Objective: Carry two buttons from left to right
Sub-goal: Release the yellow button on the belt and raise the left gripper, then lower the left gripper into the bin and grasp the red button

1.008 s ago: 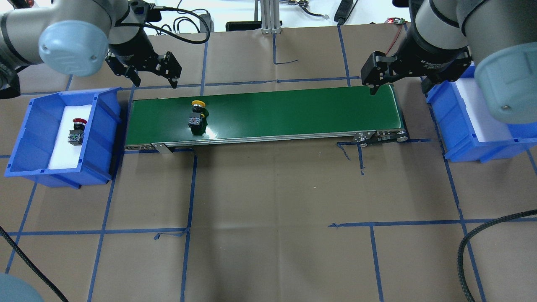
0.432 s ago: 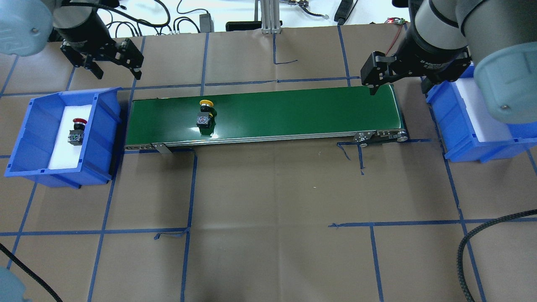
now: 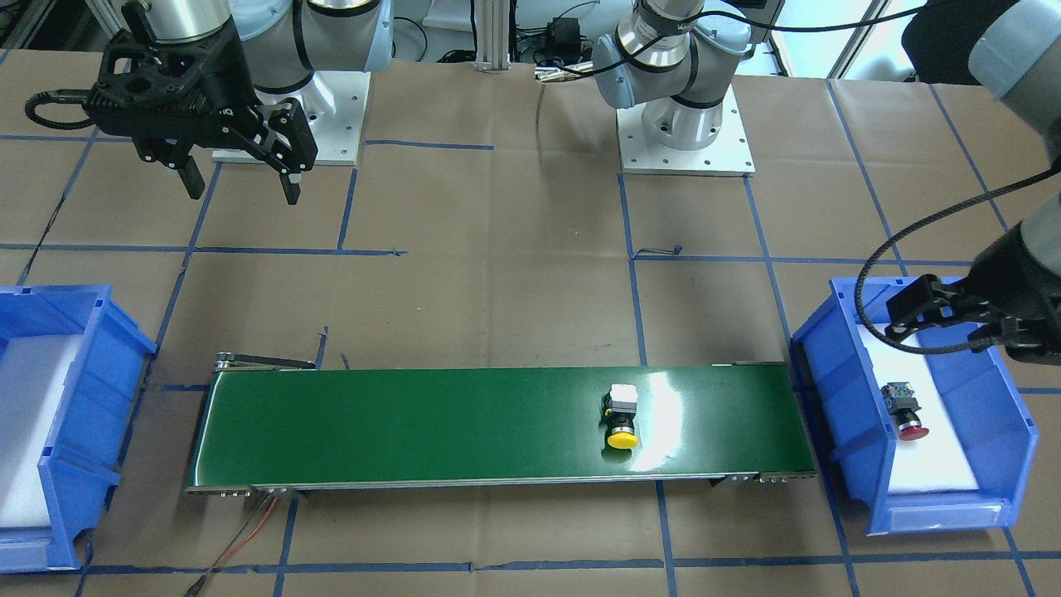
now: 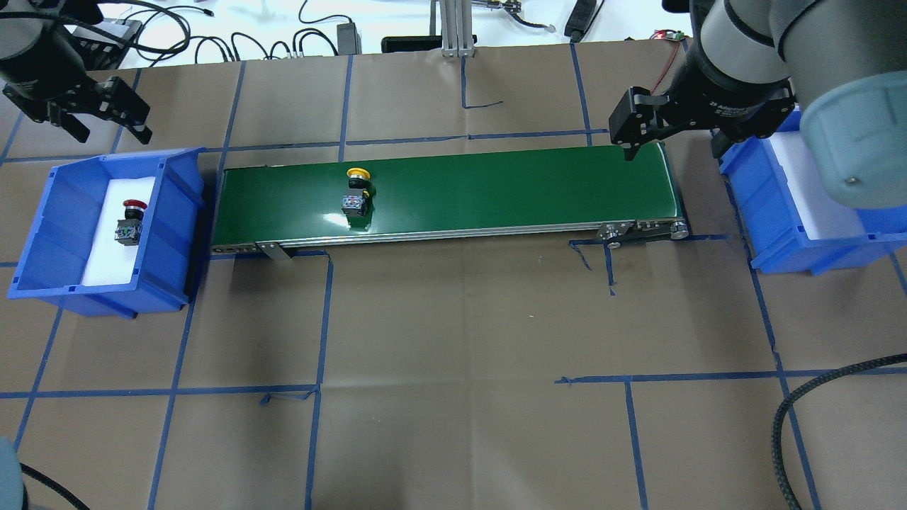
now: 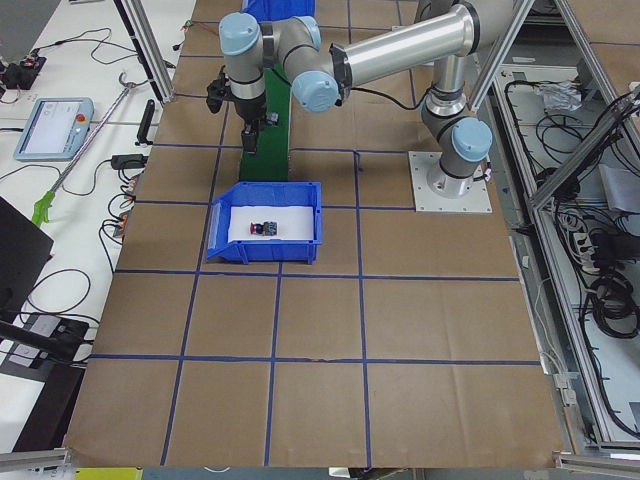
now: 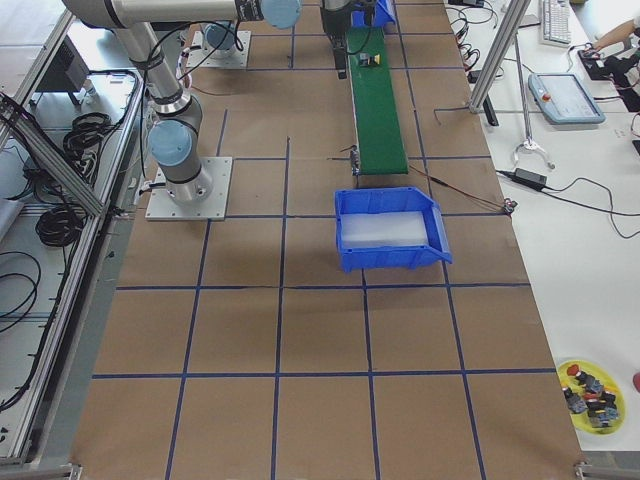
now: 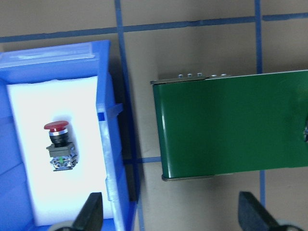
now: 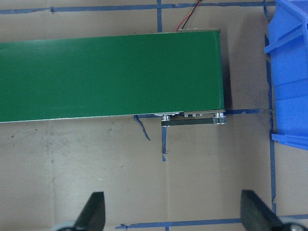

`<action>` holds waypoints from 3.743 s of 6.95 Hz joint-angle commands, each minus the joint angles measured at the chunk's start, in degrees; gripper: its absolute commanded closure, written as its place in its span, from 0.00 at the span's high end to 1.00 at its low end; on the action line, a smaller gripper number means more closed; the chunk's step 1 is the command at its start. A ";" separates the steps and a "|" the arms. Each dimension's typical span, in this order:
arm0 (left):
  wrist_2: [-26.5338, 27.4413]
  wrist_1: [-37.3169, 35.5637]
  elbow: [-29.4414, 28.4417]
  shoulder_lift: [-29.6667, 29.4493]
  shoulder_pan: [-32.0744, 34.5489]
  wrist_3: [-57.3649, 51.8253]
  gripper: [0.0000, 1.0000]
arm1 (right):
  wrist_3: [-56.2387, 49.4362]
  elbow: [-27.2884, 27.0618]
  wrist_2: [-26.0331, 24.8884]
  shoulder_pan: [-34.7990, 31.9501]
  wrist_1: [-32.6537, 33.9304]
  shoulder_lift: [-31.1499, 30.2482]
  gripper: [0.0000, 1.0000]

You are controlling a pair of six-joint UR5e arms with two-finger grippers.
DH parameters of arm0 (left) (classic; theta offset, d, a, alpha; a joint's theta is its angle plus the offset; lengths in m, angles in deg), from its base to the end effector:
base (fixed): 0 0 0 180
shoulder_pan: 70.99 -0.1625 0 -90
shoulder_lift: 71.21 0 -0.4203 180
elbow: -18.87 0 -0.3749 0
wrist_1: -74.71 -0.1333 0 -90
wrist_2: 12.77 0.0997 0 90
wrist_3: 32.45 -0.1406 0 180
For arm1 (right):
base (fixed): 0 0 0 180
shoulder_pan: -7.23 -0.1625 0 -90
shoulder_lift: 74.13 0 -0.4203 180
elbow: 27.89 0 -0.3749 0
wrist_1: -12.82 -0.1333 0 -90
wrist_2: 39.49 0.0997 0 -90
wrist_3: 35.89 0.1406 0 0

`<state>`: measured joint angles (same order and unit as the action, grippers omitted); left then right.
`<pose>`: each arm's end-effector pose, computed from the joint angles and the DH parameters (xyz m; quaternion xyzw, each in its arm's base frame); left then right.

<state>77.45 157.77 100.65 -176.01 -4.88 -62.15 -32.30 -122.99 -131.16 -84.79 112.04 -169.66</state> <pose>0.1137 -0.5844 0.3859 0.0507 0.9987 -0.0019 0.0031 0.1452 -0.4514 0.4618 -0.0149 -0.9962 0.0847 0.0104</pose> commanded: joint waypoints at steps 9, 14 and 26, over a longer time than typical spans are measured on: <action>-0.66 -27.57 14.97 -9.27 -8.81 -7.22 0.99 | 0.10 0.00 0.00 0.00 0.00 0.00 1.00; -0.66 -30.85 16.82 -12.71 -8.72 -6.61 0.99 | 0.10 0.00 -0.09 0.00 -0.09 0.00 1.00; -1.27 -4.52 6.29 1.24 -8.29 -5.82 0.14 | 0.19 0.09 0.00 0.00 0.00 -0.09 1.00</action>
<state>76.05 147.59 108.93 -177.69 -13.38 -68.09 -32.11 -122.91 -131.16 -84.79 112.00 -169.74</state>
